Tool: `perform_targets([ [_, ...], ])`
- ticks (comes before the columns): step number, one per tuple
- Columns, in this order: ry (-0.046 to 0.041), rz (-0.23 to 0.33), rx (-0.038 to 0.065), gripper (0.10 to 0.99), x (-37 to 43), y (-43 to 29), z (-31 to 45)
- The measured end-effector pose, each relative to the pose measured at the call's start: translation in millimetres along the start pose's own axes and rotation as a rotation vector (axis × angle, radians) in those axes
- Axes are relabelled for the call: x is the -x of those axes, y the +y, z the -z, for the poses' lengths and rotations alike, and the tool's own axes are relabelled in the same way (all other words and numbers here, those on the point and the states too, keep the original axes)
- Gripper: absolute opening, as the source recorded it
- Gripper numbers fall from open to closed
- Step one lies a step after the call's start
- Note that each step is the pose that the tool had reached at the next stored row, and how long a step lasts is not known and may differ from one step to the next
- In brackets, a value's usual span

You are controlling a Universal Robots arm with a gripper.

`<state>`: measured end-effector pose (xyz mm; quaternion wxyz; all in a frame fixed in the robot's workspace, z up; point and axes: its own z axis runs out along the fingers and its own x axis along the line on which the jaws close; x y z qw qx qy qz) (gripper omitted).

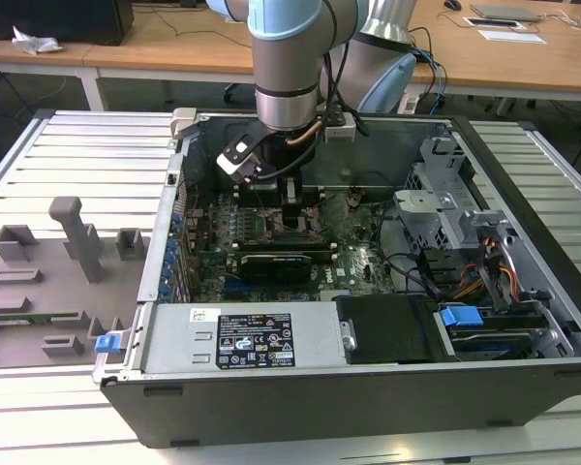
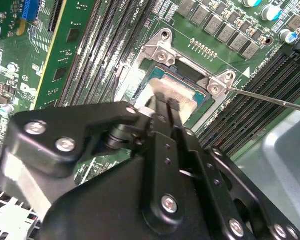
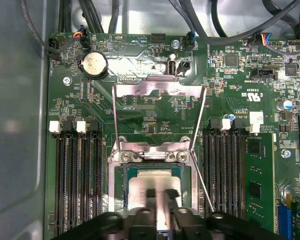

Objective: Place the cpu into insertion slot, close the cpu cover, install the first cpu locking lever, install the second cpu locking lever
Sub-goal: 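Place the cpu into insertion slot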

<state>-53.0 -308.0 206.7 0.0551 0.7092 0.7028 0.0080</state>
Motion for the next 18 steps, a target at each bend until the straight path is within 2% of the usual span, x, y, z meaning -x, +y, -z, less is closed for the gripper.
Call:
perform_targets([
  [1, 0.0, 0.0, 0.0, 0.11, 0.0, 0.0, 0.1],
  [7, -0.0001, 0.0, 0.0, 0.106, 0.0, 0.0, 0.2],
  [8, 0.0026, 0.0, 0.0, 0.106, 0.1, 0.0, 0.4],
  [10, 0.0174, -0.002, 0.0, 0.106, 0.0, 0.0, 0.3],
  [14, 0.0237, -0.002, 0.0, 0.106, 0.0, -0.1, -1.2],
  [18, 0.0252, -0.003, 0.0, 0.106, -0.1, -0.1, -1.5],
])
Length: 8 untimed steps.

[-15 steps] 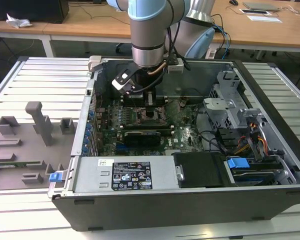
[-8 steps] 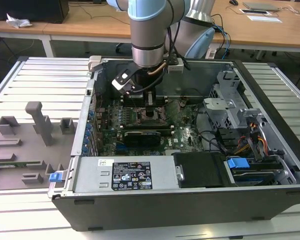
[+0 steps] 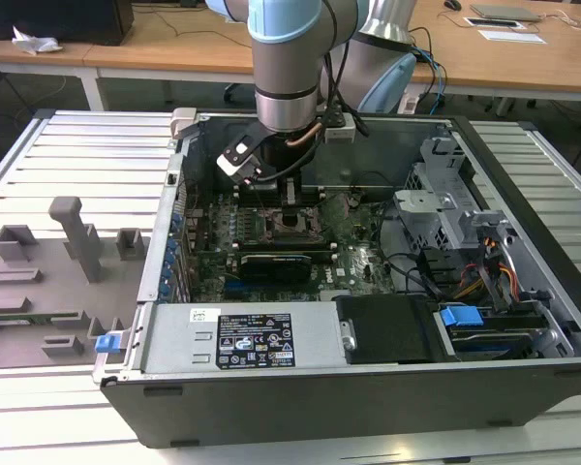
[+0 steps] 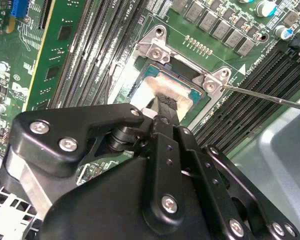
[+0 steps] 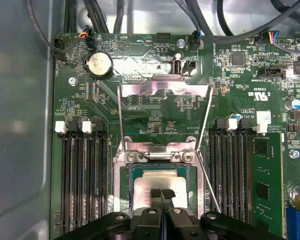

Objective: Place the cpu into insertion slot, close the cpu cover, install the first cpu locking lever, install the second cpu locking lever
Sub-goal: 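Place the cpu into insertion slot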

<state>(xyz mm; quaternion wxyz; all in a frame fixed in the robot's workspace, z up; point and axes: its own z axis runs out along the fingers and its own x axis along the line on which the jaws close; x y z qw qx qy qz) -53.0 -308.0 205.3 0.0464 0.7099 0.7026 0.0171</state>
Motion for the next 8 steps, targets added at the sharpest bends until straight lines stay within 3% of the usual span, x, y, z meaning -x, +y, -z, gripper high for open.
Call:
perform_targets([
  [8, 0.0017, -0.002, 0.0, 0.106, 0.0, -0.1, -1.3],
])
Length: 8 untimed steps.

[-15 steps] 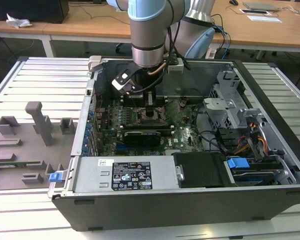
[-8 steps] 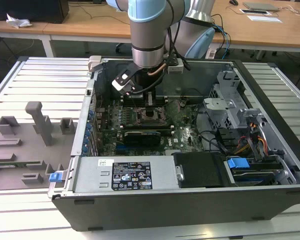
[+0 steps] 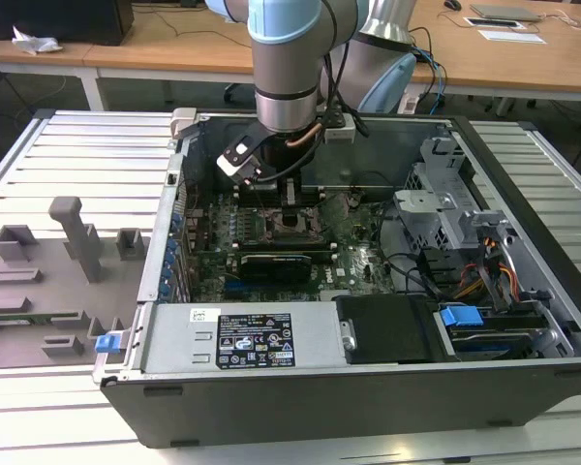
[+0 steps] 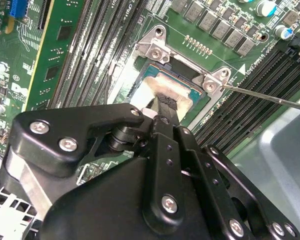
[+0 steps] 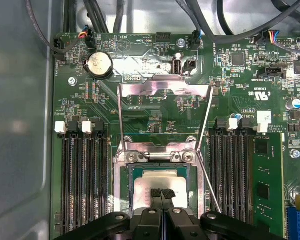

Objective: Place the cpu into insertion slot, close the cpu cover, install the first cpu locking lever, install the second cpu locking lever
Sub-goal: 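Place the cpu into insertion slot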

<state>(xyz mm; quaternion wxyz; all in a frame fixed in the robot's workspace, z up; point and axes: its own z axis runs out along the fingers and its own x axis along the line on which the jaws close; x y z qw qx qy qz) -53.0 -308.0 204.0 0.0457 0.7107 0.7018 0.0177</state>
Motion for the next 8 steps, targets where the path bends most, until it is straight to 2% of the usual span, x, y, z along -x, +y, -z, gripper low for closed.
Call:
perform_targets([
  [4, 0.0011, 0.0, 0.001, 0.106, -0.1, 0.3, 2.5],
  [8, 0.0, 0.0, 0.0, 0.106, 0.5, 1.2, 13.4],
])
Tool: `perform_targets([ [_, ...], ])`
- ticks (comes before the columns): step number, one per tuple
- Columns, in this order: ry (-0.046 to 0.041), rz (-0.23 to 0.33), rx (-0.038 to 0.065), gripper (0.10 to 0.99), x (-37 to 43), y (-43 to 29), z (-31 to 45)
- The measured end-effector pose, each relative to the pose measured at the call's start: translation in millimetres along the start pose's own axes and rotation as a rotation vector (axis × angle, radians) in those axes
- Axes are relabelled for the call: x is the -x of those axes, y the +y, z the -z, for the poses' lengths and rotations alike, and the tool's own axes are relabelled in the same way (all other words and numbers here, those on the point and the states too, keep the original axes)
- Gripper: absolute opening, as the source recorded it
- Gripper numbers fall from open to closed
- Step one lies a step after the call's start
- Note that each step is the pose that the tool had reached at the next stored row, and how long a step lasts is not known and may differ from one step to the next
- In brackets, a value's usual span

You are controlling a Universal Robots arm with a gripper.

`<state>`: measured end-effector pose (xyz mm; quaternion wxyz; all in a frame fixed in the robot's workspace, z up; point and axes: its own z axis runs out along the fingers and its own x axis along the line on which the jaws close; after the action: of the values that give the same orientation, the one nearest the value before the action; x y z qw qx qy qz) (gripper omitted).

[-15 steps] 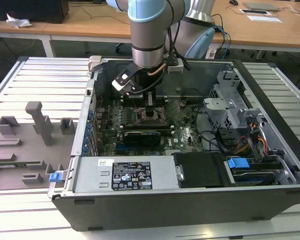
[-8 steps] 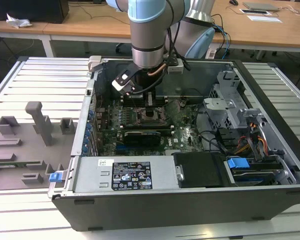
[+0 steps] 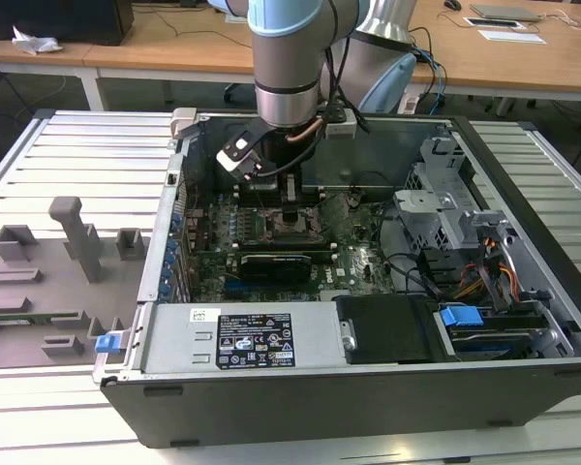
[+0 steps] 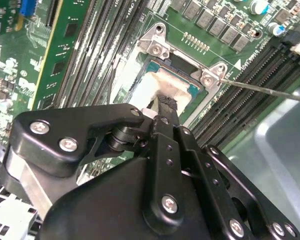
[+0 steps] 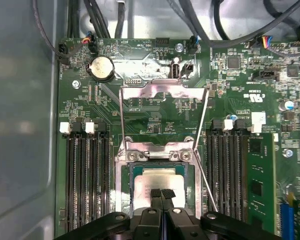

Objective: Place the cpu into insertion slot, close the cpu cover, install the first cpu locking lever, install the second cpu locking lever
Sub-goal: 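Place the cpu into insertion slot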

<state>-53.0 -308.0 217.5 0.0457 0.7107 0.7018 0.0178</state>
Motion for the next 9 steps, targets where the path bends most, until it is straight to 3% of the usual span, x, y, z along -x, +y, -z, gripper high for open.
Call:
perform_targets([
  [9, 0.0, 0.0, 0.0, 0.106, 1.0, 2.3, 25.7],
])
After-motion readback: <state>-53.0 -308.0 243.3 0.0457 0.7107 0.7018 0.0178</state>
